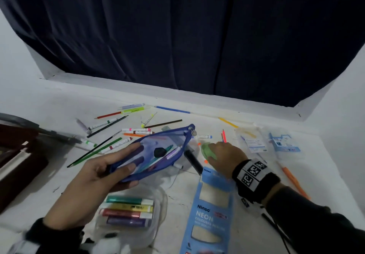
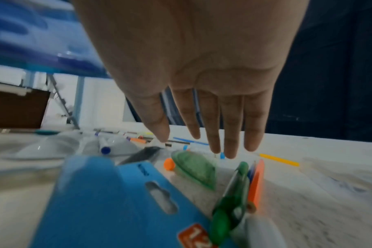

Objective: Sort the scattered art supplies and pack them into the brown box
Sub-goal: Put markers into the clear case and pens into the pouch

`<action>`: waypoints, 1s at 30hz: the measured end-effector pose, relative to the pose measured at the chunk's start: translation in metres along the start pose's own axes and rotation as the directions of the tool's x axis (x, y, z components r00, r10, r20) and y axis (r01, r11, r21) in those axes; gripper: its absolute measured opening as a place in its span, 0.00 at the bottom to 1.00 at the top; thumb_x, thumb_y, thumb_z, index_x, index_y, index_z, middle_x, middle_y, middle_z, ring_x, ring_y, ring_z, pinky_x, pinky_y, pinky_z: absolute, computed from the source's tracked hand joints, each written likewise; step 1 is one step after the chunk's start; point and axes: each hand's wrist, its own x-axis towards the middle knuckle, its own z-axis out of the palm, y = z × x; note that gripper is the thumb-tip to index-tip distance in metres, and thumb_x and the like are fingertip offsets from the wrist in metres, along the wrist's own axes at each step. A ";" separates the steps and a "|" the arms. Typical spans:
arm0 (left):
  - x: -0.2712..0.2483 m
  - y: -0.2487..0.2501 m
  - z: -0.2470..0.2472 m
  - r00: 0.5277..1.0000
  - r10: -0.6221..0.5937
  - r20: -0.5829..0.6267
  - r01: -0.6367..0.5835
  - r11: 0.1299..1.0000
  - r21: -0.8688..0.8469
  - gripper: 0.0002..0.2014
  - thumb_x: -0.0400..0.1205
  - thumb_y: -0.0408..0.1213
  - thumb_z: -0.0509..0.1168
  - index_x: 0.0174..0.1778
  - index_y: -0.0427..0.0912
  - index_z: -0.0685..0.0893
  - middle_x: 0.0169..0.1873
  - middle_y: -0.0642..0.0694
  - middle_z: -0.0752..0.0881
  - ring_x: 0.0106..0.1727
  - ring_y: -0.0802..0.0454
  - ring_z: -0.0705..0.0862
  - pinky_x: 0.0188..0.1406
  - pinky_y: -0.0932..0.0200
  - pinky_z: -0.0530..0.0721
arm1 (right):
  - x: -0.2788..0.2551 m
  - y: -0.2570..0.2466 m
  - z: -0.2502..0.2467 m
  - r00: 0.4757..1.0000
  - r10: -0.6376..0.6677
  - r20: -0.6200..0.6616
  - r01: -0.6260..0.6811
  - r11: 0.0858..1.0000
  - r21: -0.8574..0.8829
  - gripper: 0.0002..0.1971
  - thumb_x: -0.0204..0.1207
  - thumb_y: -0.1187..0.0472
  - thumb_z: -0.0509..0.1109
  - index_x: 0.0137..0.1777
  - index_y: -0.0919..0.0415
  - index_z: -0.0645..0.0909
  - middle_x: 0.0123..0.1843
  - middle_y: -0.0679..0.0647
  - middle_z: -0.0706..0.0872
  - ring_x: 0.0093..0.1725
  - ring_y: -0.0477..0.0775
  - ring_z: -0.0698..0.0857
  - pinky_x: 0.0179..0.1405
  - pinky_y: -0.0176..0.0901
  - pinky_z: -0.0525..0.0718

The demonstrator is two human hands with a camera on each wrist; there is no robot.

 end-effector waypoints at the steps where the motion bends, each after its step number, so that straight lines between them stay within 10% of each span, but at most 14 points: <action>1: -0.001 0.000 -0.002 1.000 0.006 -0.016 -0.006 1.000 0.004 0.42 0.52 0.59 0.87 0.64 0.51 0.90 0.65 0.49 0.88 0.64 0.48 0.88 0.48 0.58 0.90 | 0.003 -0.003 0.005 0.999 0.010 0.040 -0.007 0.997 -0.076 0.21 0.85 0.50 0.58 0.75 0.55 0.70 0.66 0.58 0.79 0.66 0.61 0.79 0.62 0.51 0.78; 11: -0.006 -0.003 -0.004 0.994 -0.044 -0.097 0.038 0.997 -0.062 0.21 0.77 0.26 0.67 0.64 0.46 0.89 0.62 0.50 0.90 0.63 0.49 0.89 0.45 0.58 0.91 | 0.009 -0.015 0.006 0.999 0.050 0.019 -0.045 0.976 -0.213 0.14 0.83 0.57 0.60 0.66 0.59 0.74 0.60 0.59 0.84 0.60 0.63 0.84 0.52 0.48 0.79; 17: -0.004 -0.008 0.005 0.995 -0.067 -0.071 0.067 0.998 0.001 0.23 0.80 0.20 0.65 0.64 0.47 0.89 0.63 0.52 0.89 0.61 0.49 0.89 0.47 0.55 0.92 | -0.011 -0.006 -0.017 0.929 0.329 -0.171 -0.236 0.881 0.410 0.07 0.75 0.53 0.63 0.41 0.53 0.79 0.38 0.53 0.87 0.41 0.60 0.87 0.44 0.48 0.86; 24: -0.001 -0.009 0.024 0.994 -0.104 -0.015 0.104 0.995 0.003 0.21 0.81 0.21 0.66 0.64 0.48 0.90 0.61 0.52 0.90 0.60 0.47 0.90 0.51 0.50 0.91 | -0.071 -0.027 -0.048 0.756 0.320 -0.571 0.287 0.622 0.728 0.09 0.80 0.67 0.69 0.42 0.54 0.84 0.37 0.43 0.88 0.37 0.40 0.84 0.38 0.26 0.78; 30: 0.000 -0.006 0.040 0.982 -0.143 0.120 0.145 0.989 -0.006 0.22 0.80 0.22 0.66 0.67 0.47 0.88 0.62 0.50 0.90 0.61 0.47 0.90 0.48 0.57 0.91 | -0.108 -0.040 -0.056 0.669 -0.116 -0.735 0.476 0.825 0.304 0.07 0.81 0.65 0.67 0.51 0.58 0.87 0.45 0.48 0.89 0.45 0.49 0.85 0.47 0.42 0.79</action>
